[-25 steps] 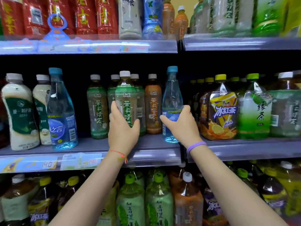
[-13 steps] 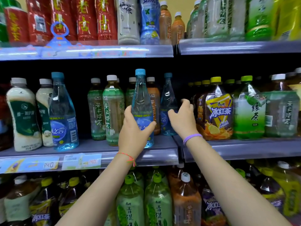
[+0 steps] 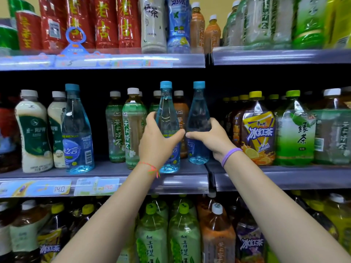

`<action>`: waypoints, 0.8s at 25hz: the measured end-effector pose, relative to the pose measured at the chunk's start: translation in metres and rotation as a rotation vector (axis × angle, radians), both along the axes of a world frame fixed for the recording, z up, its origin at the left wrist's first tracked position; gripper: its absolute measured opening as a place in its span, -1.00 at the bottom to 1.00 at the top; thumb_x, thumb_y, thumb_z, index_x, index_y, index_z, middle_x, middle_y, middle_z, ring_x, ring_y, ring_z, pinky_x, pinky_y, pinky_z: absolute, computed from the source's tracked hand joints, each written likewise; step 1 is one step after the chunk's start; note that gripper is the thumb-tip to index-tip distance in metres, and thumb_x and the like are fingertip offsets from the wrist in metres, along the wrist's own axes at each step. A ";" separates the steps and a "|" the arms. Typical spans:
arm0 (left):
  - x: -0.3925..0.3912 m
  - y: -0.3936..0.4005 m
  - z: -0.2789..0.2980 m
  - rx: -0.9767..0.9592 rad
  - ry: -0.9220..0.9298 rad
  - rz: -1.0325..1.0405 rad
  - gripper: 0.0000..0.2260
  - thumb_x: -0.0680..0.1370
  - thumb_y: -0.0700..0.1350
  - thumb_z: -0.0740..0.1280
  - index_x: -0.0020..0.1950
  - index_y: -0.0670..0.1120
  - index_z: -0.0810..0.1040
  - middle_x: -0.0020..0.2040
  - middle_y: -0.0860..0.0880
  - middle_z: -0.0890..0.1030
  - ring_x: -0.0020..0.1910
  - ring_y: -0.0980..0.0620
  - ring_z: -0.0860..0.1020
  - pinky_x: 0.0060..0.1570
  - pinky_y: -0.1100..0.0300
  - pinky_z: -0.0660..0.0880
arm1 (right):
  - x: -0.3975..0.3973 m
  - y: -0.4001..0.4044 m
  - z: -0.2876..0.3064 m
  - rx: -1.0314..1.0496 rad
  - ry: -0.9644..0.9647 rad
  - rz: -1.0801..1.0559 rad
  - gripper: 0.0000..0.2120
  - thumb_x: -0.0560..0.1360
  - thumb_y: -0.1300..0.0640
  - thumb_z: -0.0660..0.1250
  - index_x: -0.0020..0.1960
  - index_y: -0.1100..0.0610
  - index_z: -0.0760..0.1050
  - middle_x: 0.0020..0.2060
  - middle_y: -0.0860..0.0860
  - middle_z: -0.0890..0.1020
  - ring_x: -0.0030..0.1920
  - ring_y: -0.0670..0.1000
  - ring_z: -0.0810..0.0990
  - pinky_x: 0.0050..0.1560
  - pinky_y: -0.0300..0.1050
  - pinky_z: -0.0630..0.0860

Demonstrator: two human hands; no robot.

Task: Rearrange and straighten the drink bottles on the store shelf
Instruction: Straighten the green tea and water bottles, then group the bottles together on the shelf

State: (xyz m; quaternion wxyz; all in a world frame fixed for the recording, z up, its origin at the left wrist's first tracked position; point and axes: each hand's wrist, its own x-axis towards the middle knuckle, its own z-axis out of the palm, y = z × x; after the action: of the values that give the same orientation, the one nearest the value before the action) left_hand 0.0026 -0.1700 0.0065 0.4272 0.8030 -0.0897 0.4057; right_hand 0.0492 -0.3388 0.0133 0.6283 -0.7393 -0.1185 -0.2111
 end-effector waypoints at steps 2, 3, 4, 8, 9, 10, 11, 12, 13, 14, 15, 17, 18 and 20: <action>-0.001 0.003 0.013 0.109 0.079 0.070 -0.21 0.42 0.26 0.45 0.50 -0.04 0.23 0.34 -0.01 0.52 0.23 -0.09 0.54 0.02 0.07 0.50 | -0.015 -0.001 -0.006 -0.026 -0.086 0.028 -0.41 0.28 0.21 0.63 0.20 0.01 0.44 0.08 -0.04 0.63 0.09 -0.04 0.61 0.10 -0.06 0.59; -0.003 0.005 0.017 0.163 0.097 0.109 -0.26 0.42 0.28 0.45 0.45 -0.03 0.28 0.28 0.00 0.55 0.18 -0.08 0.56 -0.05 0.10 0.49 | -0.022 -0.002 -0.009 -0.035 -0.120 0.032 -0.41 0.29 0.23 0.62 0.21 0.01 0.44 0.07 -0.06 0.62 0.09 -0.07 0.61 0.08 -0.10 0.58; -0.006 0.006 0.017 0.177 0.081 0.109 -0.30 0.40 0.28 0.46 0.40 -0.01 0.33 0.23 0.02 0.58 0.12 -0.06 0.58 -0.08 0.10 0.50 | -0.027 -0.004 -0.012 -0.042 -0.148 0.032 -0.40 0.29 0.25 0.62 0.22 0.00 0.43 0.07 -0.08 0.62 0.08 -0.11 0.60 0.05 -0.15 0.57; -0.028 0.011 -0.001 0.034 -0.177 -0.161 -0.37 0.34 0.15 0.57 0.32 0.01 0.43 0.12 0.18 0.61 0.09 0.18 0.60 0.08 0.15 0.56 | -0.048 -0.003 -0.020 -0.039 -0.293 -0.006 -0.42 0.29 0.20 0.63 0.22 -0.02 0.47 0.06 -0.13 0.65 0.06 -0.20 0.63 0.02 -0.27 0.58; -0.034 0.012 -0.006 -0.002 -0.259 -0.211 -0.38 0.34 0.09 0.59 0.32 -0.03 0.45 0.12 0.19 0.61 0.10 0.23 0.59 0.10 0.24 0.53 | -0.053 0.000 -0.018 -0.014 -0.336 -0.023 -0.46 0.30 0.17 0.63 0.20 -0.01 0.50 0.05 -0.11 0.66 0.06 -0.18 0.64 0.03 -0.25 0.59; -0.039 0.013 -0.008 -0.039 -0.335 -0.233 -0.40 0.35 0.04 0.60 0.31 -0.07 0.47 0.12 0.19 0.61 0.11 0.24 0.59 0.10 0.30 0.50 | -0.057 0.004 -0.014 0.007 -0.374 -0.033 -0.49 0.31 0.13 0.62 0.19 -0.01 0.51 0.06 -0.09 0.66 0.07 -0.15 0.64 0.04 -0.23 0.59; -0.045 0.016 -0.005 -0.083 -0.397 -0.245 -0.44 0.37 -0.01 0.59 0.29 -0.10 0.48 0.10 0.17 0.61 0.09 0.23 0.59 0.09 0.32 0.49 | -0.062 0.010 -0.009 0.027 -0.403 -0.032 -0.52 0.33 0.10 0.61 0.19 0.01 0.52 0.05 -0.08 0.66 0.07 -0.13 0.64 0.05 -0.21 0.59; -0.049 0.020 0.001 -0.129 -0.432 -0.255 -0.48 0.39 -0.05 0.58 0.27 -0.12 0.50 0.07 0.14 0.62 0.07 0.21 0.60 0.08 0.30 0.49 | -0.066 0.017 -0.003 0.051 -0.420 -0.021 -0.54 0.35 0.09 0.60 0.18 0.03 0.52 0.04 -0.06 0.67 0.05 -0.11 0.65 0.05 -0.19 0.59; -0.053 0.031 0.009 -0.164 -0.447 -0.260 -0.53 0.41 -0.08 0.57 0.25 -0.13 0.51 0.04 0.12 0.63 0.03 0.19 0.61 0.06 0.28 0.50 | -0.071 0.030 0.003 0.075 -0.427 0.004 -0.56 0.36 0.09 0.59 0.17 0.05 0.52 0.01 -0.05 0.67 0.03 -0.09 0.66 0.04 -0.17 0.60; -0.057 0.042 0.017 -0.178 -0.439 -0.257 -0.58 0.43 -0.09 0.55 0.22 -0.13 0.53 0.00 0.10 0.64 -0.02 0.19 0.62 0.03 0.28 0.51 | -0.075 0.040 0.008 0.091 -0.427 0.027 -0.58 0.36 0.09 0.59 0.15 0.06 0.52 -0.01 -0.05 0.68 0.01 -0.08 0.67 0.04 -0.15 0.60; -0.060 0.055 0.024 -0.171 -0.417 -0.239 -0.63 0.44 -0.08 0.54 0.19 -0.11 0.55 -0.03 0.10 0.65 -0.06 0.19 0.63 0.00 0.29 0.50 | -0.078 0.053 0.012 0.094 -0.424 0.053 -0.59 0.36 0.09 0.59 0.14 0.07 0.52 -0.03 -0.05 0.68 0.00 -0.07 0.68 0.04 -0.13 0.61; -0.066 0.095 0.027 -0.124 -0.377 -0.171 -0.68 0.44 -0.07 0.54 0.14 -0.06 0.57 -0.05 0.11 0.67 -0.07 0.20 0.64 -0.03 0.33 0.50 | -0.083 0.093 0.014 0.106 -0.399 0.111 -0.60 0.34 0.07 0.59 0.11 0.07 0.53 -0.04 -0.04 0.70 -0.01 -0.06 0.69 0.06 -0.08 0.62; -0.068 0.113 0.024 -0.100 -0.368 -0.132 -0.69 0.44 -0.06 0.54 0.13 -0.03 0.57 -0.05 0.13 0.67 -0.07 0.23 0.63 -0.03 0.36 0.49 | -0.083 0.110 0.013 0.118 -0.386 0.131 -0.60 0.33 0.05 0.59 0.10 0.07 0.54 -0.04 -0.03 0.71 -0.01 -0.05 0.69 0.07 -0.04 0.62; -0.071 0.154 0.017 -0.090 -0.350 -0.042 -0.67 0.42 -0.03 0.54 0.13 0.03 0.56 -0.04 0.16 0.66 -0.05 0.26 0.61 0.00 0.35 0.49 | -0.082 0.149 0.010 0.143 -0.339 0.170 -0.62 0.34 0.05 0.59 0.08 0.06 0.55 -0.05 -0.03 0.71 -0.03 -0.05 0.70 0.05 -0.05 0.62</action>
State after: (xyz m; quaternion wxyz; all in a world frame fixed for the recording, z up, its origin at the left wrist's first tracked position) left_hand -0.0689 -0.0165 0.0233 0.4490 0.6980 -0.1611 0.5340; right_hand -0.0331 -0.1899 0.0235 0.6657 -0.6342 -0.2693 -0.2865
